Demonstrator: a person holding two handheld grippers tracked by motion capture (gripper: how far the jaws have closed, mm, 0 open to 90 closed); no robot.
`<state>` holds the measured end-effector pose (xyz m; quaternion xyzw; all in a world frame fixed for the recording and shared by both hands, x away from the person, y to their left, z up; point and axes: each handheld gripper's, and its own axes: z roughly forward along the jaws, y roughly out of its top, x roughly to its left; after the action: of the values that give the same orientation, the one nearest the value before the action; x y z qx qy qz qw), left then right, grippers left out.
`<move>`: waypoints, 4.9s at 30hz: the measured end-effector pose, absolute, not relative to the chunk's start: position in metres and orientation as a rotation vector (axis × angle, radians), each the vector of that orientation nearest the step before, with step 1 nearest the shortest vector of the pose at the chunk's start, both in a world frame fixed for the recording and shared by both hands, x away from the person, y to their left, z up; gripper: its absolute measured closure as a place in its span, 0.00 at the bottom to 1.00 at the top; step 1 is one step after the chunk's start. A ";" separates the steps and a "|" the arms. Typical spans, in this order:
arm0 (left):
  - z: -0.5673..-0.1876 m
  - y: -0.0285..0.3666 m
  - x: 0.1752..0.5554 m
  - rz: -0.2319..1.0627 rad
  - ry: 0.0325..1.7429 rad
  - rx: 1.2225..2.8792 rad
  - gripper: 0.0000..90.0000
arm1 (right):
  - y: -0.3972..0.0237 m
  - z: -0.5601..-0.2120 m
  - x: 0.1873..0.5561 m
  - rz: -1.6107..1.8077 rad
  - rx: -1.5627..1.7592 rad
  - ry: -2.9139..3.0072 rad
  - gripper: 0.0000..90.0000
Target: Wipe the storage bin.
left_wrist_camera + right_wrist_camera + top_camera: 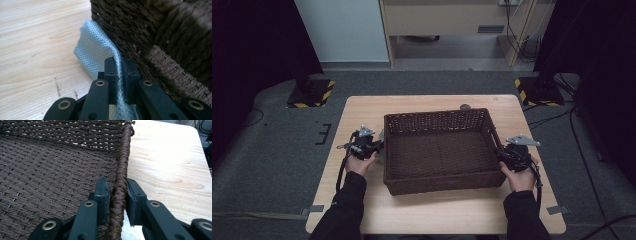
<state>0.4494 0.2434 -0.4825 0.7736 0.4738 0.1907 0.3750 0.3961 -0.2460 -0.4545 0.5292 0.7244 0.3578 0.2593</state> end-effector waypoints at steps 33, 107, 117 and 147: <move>-0.452 0.252 0.406 0.463 1.070 1.919 0.92 | -0.244 -0.454 0.387 0.954 1.438 1.966 0.79; -0.440 0.255 0.364 0.458 0.979 1.951 0.92 | -0.252 -0.440 0.378 0.960 1.357 2.077 0.81; -0.454 0.260 0.371 0.403 0.999 1.986 0.92 | -0.249 -0.441 0.385 0.972 1.373 2.051 0.81; -0.473 0.254 0.341 0.345 0.984 2.088 0.92 | -0.255 -0.440 0.378 1.046 1.326 1.956 0.53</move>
<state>0.3414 0.2536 -0.4726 0.8226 0.3876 0.1360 0.3932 0.3776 -0.2548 -0.4403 0.4932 0.7278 0.3893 0.2750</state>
